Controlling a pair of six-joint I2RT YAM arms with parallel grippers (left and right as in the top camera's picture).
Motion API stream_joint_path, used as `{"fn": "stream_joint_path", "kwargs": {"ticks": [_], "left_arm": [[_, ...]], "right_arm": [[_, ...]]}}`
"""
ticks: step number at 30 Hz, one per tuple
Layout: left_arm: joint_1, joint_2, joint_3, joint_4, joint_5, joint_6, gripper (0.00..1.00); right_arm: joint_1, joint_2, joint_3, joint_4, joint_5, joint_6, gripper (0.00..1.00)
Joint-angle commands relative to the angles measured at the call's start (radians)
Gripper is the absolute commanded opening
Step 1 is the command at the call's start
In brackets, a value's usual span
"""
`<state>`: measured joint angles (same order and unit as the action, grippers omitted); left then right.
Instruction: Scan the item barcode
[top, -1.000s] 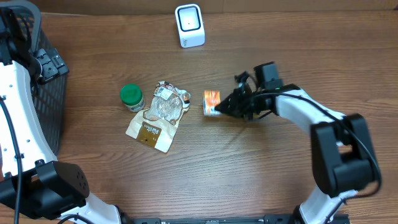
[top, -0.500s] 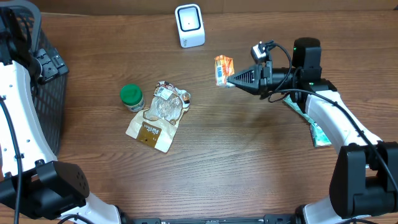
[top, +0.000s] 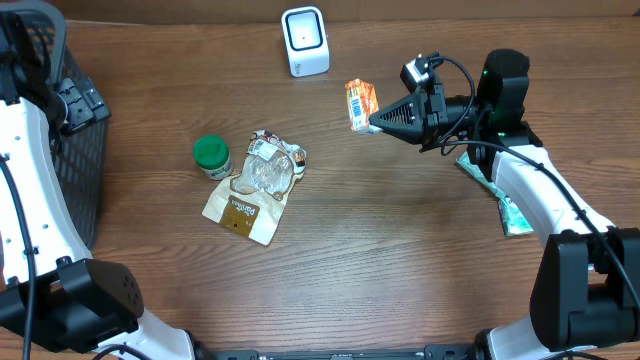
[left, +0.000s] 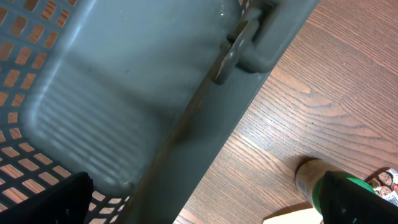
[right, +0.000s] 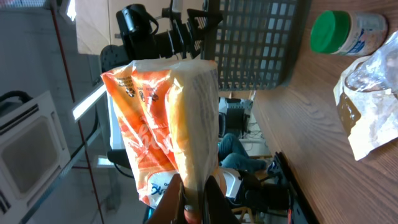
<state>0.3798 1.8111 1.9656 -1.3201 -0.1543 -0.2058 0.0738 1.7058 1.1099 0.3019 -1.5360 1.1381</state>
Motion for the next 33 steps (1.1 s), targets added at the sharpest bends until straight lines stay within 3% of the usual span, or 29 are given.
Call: {"fn": "stream_joint_path", "kwargs": {"ticks": [1,5,9,14,16,19,26,33], "left_arm": [[-0.001,0.01,-0.002,0.0,-0.002,0.015,0.99],[-0.001,0.01,-0.002,0.0,-0.002,0.015,1.0],[-0.001,0.01,-0.002,0.0,-0.002,0.015,0.99],[-0.001,0.01,-0.002,0.0,-0.002,0.015,1.0],[-0.001,0.01,-0.002,0.0,-0.002,0.016,1.0],[-0.001,0.01,-0.002,0.0,-0.002,0.015,0.99],[-0.001,0.01,-0.002,0.0,-0.002,0.015,1.0],[-0.001,0.01,-0.002,0.0,-0.002,0.015,1.0]], "right_arm": [[0.018,-0.015,0.012,0.01,-0.029,-0.033,0.04],[0.06,-0.002,0.01,-0.062,0.004,-0.138,0.04],[0.095,0.01,0.01,-0.248,0.155,-0.298,0.04],[0.115,0.011,0.01,-0.643,0.554,-0.607,0.04],[0.133,0.011,0.011,-0.79,0.771,-0.687,0.04],[0.15,0.01,0.044,-0.935,0.939,-0.756,0.04],[0.161,0.011,0.399,-1.272,1.313,-0.842,0.04],[0.234,0.079,0.827,-1.373,1.652,-0.885,0.04]]}}
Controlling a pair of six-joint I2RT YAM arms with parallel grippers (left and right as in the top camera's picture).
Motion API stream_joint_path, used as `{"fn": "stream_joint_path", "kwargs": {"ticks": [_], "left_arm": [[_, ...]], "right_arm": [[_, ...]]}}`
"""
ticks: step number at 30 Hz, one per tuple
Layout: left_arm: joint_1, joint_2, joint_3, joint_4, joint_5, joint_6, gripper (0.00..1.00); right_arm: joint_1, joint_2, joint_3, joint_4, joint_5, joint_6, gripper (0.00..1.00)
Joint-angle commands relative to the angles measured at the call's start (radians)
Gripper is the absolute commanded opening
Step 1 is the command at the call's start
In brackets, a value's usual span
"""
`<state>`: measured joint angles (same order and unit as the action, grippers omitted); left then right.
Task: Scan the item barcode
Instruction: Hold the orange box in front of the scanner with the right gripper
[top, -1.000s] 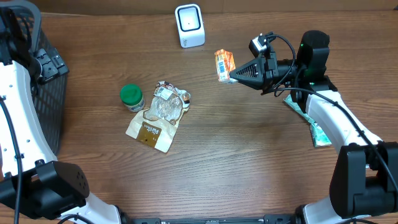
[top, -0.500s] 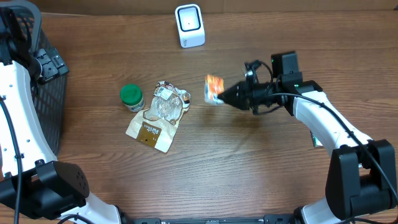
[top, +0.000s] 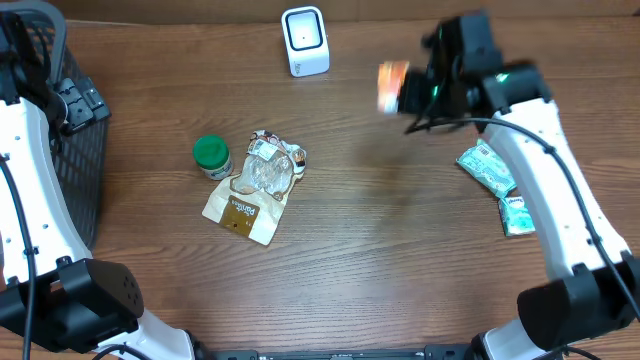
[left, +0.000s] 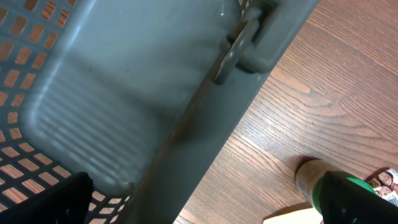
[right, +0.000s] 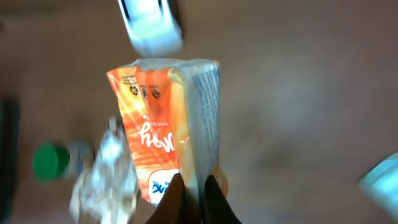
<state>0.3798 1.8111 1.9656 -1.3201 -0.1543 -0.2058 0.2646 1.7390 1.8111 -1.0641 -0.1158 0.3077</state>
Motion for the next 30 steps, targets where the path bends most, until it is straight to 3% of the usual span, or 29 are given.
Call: {"fn": "stream_joint_path", "kwargs": {"ticks": [1,3,11,19,30], "left_arm": [[-0.001,0.01,-0.002,0.0,-0.002,0.015,1.0],[-0.001,0.01,-0.002,0.0,-0.002,0.015,1.0],[-0.001,0.01,-0.002,0.0,-0.002,0.015,1.0],[-0.001,0.01,-0.002,0.0,-0.002,0.015,1.0],[-0.001,0.01,-0.002,0.0,-0.002,0.015,1.0]], "right_arm": [[0.062,0.071,0.172,0.005,0.28,-0.08,0.04],[0.101,0.116,0.225,0.059,0.377,-0.139,0.04],[0.245,0.335,0.232,0.539,0.695,-0.518,0.04],[0.266,0.575,0.232,0.769,0.725,-0.798,0.04],[0.271,0.677,0.232,0.876,0.681,-0.863,0.04]]}}
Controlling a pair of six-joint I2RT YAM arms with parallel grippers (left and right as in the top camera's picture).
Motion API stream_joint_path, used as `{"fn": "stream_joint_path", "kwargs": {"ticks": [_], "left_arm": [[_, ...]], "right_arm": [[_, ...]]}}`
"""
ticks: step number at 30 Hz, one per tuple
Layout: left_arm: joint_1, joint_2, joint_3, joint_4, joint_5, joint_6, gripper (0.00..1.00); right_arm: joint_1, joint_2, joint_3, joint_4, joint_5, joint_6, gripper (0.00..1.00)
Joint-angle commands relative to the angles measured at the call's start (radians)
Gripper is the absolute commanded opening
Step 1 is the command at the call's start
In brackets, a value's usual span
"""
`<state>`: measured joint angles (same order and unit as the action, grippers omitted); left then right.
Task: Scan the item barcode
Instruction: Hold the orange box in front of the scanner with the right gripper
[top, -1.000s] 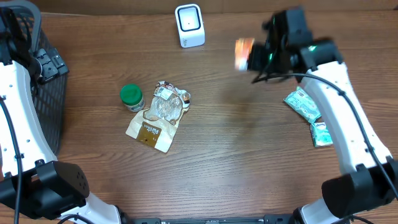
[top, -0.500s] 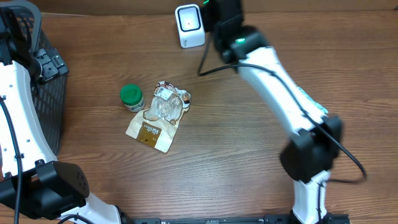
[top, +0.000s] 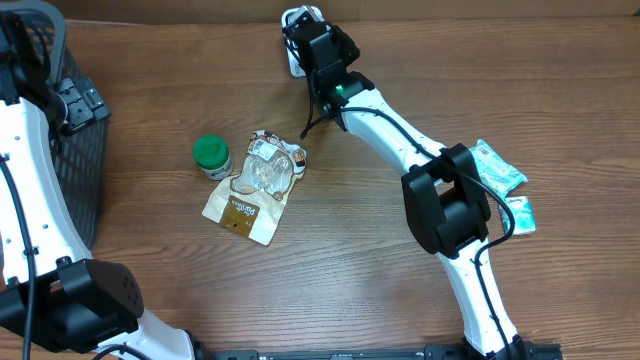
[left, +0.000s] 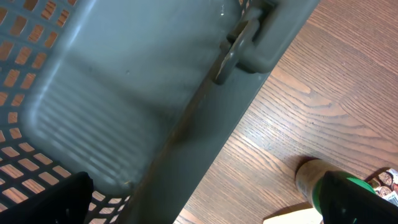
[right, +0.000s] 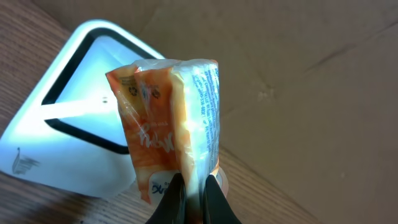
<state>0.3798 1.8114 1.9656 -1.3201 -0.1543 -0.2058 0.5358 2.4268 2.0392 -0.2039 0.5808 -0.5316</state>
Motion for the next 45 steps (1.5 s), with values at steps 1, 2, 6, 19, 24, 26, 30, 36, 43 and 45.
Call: {"fn": "stream_joint_path", "kwargs": {"ticks": [1,2,6,19,24,26,30,36,43,45], "left_arm": [[-0.001,0.01,-0.002,0.0,-0.002,0.016,1.0],[-0.001,0.01,-0.002,0.0,-0.002,0.016,1.0],[-0.001,0.01,-0.002,0.0,-0.002,0.015,1.0],[-0.001,0.01,-0.002,0.0,-0.002,0.015,1.0],[-0.001,0.01,-0.002,0.0,-0.002,0.015,1.0],[0.0,0.01,-0.002,0.0,-0.002,0.015,1.0],[-0.002,0.01,-0.002,0.0,-0.002,0.015,1.0],[-0.002,0.01,-0.002,0.0,-0.002,0.015,1.0],[-0.002,0.01,-0.002,0.0,-0.002,0.016,1.0],[-0.002,0.01,-0.002,0.0,-0.002,0.015,1.0]], "right_arm": [[0.002,-0.011,0.004,0.021,-0.024,-0.024,0.04],[0.007,-0.011,0.004,0.027,-0.025,-0.026,0.04],[0.021,-0.01,0.004,0.035,-0.064,-0.094,0.04],[0.019,0.032,0.003,0.114,-0.083,-0.31,0.04],[0.016,0.056,0.002,0.139,-0.077,-0.316,0.04],[0.016,0.065,0.002,0.166,-0.077,-0.316,0.04],[0.013,0.072,0.002,0.204,-0.073,-0.316,0.04],[-0.001,0.072,0.002,0.218,-0.066,-0.339,0.04],[0.002,0.072,0.002,0.2,-0.096,-0.418,0.04],[0.002,0.072,0.002,0.2,-0.091,-0.423,0.04]]}}
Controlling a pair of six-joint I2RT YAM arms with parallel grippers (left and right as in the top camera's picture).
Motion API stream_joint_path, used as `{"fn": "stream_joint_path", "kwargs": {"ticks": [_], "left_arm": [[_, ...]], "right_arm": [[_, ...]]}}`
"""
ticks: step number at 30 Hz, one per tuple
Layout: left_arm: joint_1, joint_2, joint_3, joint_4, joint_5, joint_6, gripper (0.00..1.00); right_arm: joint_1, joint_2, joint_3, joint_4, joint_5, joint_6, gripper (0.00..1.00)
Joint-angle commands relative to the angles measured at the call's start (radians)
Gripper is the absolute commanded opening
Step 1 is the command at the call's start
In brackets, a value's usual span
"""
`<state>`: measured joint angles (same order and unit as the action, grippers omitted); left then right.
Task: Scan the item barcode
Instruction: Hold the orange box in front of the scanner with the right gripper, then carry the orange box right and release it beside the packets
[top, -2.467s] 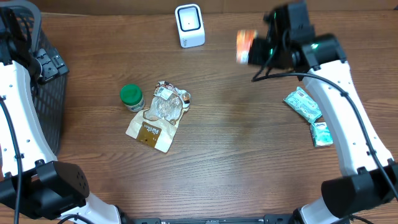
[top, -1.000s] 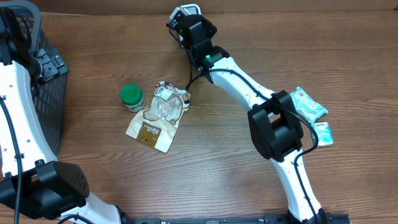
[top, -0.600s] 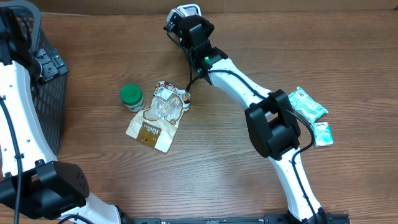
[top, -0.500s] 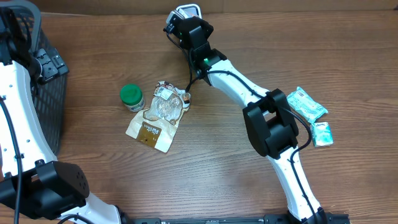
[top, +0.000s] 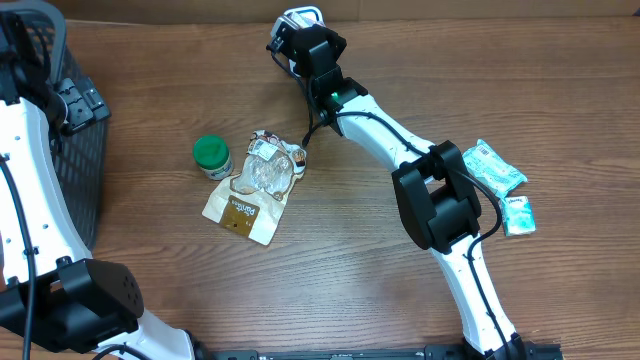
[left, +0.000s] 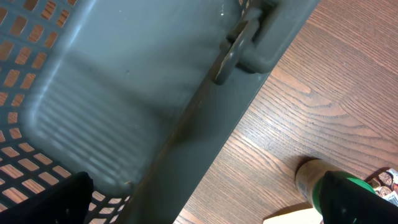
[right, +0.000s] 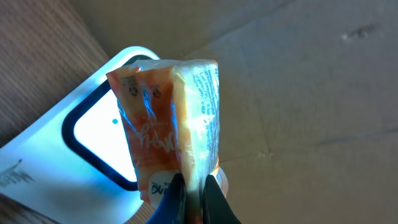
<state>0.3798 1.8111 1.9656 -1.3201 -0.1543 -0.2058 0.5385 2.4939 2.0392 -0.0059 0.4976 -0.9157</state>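
An orange snack packet (right: 163, 124) stands pinched in my right gripper (right: 194, 186), which is shut on its lower edge. It sits right in front of the white scanner (right: 68, 155), whose window glows bright blue-white behind it. From overhead, the right gripper (top: 287, 42) reaches to the scanner (top: 304, 14) at the table's far edge, and the arm hides the packet. My left gripper (left: 205, 208) is open beside the basket, holding nothing.
A dark mesh basket (top: 72, 150) stands at the left edge. A green-lidded jar (top: 211, 154) and a clear bag with a brown label (top: 254, 186) lie mid-left. Two teal packets (top: 494, 166) lie at the right. A cardboard wall (right: 298, 74) rises behind the scanner.
My right gripper has turned and shifted slightly left at the scanner with the packet still in it. The scanner window now glows bright blue-white. The left arm has not moved.
My right gripper held the orange packet over the table right of the scanner. Then it held it higher, turned toward the table. Then it had the packet in front of the scanner's face, where it still is, with the window lit.
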Motion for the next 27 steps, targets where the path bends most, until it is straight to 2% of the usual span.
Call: {"fn": "stream_joint_path", "kwargs": {"ticks": [1,7,13,16,19,27], "left_arm": [[-0.002,0.01,-0.002,0.0,-0.002,0.015,1.0],[-0.002,0.01,-0.002,0.0,-0.002,0.015,1.0],[-0.002,0.01,-0.002,0.0,-0.002,0.015,1.0],[-0.002,0.01,-0.002,0.0,-0.002,0.015,1.0],[-0.002,0.01,-0.002,0.0,-0.002,0.015,1.0],[-0.002,0.01,-0.002,0.0,-0.002,0.015,1.0]], "right_arm": [[-0.002,0.005,0.002,0.002,0.002,-0.039,0.04],[-0.001,0.001,0.002,0.032,0.124,-0.04,0.04],[0.001,-0.069,0.002,0.002,0.129,-0.004,0.04],[0.007,-0.145,0.002,-0.05,0.117,0.097,0.04],[0.01,-0.249,0.002,-0.175,0.051,0.174,0.04],[0.01,-0.586,0.002,-0.651,-0.121,0.679,0.04]]}}
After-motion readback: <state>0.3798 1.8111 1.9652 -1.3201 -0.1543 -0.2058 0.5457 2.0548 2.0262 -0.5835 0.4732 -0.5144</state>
